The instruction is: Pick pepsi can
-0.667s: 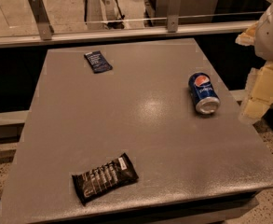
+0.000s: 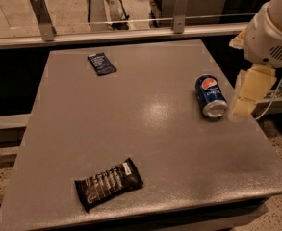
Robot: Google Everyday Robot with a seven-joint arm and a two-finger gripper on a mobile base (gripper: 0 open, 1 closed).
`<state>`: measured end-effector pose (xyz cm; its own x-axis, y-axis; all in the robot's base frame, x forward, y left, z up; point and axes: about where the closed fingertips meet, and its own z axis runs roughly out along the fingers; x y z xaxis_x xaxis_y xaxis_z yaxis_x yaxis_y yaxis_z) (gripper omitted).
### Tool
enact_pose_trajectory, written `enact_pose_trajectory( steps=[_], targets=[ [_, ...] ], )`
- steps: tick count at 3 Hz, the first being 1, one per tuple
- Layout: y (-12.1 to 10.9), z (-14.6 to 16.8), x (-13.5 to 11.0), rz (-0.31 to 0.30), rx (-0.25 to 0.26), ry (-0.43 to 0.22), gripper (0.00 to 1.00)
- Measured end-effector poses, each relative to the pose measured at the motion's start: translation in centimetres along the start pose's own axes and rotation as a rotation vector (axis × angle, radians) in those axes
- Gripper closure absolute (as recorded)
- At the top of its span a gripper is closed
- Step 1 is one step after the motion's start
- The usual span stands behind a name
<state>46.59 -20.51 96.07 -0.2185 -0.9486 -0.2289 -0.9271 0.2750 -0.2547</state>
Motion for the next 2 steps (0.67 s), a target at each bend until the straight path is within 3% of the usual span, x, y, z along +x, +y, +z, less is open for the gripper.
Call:
enact_pose_trajectory(
  steps=[1,2],
  targets=[
    [-3.5,5.2,-1.3,0.055,-0.002,-0.001,0.0],
    [-6.0,9.1,-2.0,0.172,0.029,0.021,0.0]
  ],
)
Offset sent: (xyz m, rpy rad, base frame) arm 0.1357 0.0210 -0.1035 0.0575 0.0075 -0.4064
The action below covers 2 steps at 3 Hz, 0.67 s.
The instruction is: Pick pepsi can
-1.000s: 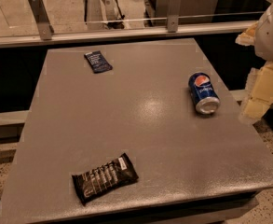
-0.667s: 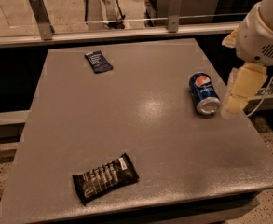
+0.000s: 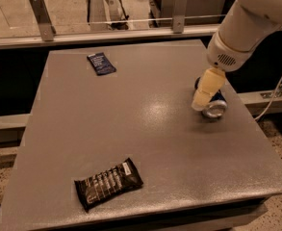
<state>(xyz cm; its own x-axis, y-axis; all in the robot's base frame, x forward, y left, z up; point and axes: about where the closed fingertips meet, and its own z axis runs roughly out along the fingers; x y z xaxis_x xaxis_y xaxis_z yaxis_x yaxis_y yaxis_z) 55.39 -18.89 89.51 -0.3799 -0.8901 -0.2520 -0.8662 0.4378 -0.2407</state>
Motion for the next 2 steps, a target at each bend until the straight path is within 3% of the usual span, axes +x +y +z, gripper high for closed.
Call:
enact_pose_trajectory(
  steps=[2],
  targets=[
    [-2.47,1.59,0.84,0.307,0.119,0.044,0.0]
  ],
)
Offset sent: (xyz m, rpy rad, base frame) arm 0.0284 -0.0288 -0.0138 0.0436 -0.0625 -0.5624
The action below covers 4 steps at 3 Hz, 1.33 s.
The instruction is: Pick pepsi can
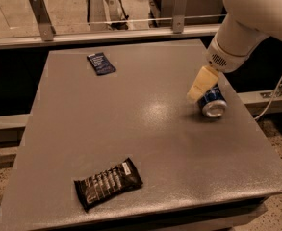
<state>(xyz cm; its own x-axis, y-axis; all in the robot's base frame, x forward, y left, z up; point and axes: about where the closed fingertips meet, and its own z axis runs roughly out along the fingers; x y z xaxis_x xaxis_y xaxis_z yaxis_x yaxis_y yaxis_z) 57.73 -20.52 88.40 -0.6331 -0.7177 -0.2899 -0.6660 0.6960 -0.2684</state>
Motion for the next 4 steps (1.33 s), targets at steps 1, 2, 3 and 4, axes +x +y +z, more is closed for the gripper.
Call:
enact_pose_trajectory(
  steps=[1,2,3,4],
  targets=[
    [0.2,1.0,1.0,0.143,0.002,0.034,0.0],
    [0.7,2.7,1.8,0.241,-0.016,0.055,0.0],
    [0.8,3.6,2.4,0.311,-0.021,0.061,0.16],
    [0.9,3.9,2.1,0.333,-0.039,0.037,0.39]
  ],
)
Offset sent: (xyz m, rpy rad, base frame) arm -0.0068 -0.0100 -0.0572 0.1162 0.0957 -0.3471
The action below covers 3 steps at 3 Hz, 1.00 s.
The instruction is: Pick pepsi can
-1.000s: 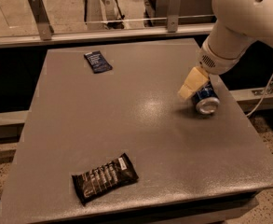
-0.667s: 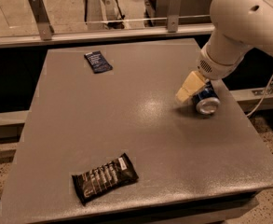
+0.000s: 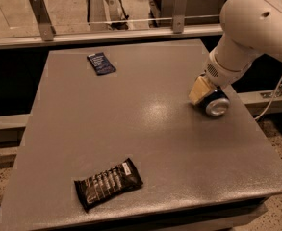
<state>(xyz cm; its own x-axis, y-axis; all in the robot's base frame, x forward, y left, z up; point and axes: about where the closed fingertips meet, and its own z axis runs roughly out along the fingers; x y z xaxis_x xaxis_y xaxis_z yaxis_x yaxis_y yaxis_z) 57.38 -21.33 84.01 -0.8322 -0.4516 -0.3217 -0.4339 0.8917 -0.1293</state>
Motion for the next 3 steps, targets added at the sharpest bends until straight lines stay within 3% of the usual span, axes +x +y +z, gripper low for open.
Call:
enact_pose_trajectory(
  steps=[1,2,3],
  targets=[
    [0.8,0.4,-1.2,-0.033,-0.069,-0.045,0.63],
    [2.1,0.7,-3.2,-0.118,-0.173,-0.116,0.85],
    [4.4,0.6,-7.0,-0.204,-0.366,-0.264,1.0]
  ],
)
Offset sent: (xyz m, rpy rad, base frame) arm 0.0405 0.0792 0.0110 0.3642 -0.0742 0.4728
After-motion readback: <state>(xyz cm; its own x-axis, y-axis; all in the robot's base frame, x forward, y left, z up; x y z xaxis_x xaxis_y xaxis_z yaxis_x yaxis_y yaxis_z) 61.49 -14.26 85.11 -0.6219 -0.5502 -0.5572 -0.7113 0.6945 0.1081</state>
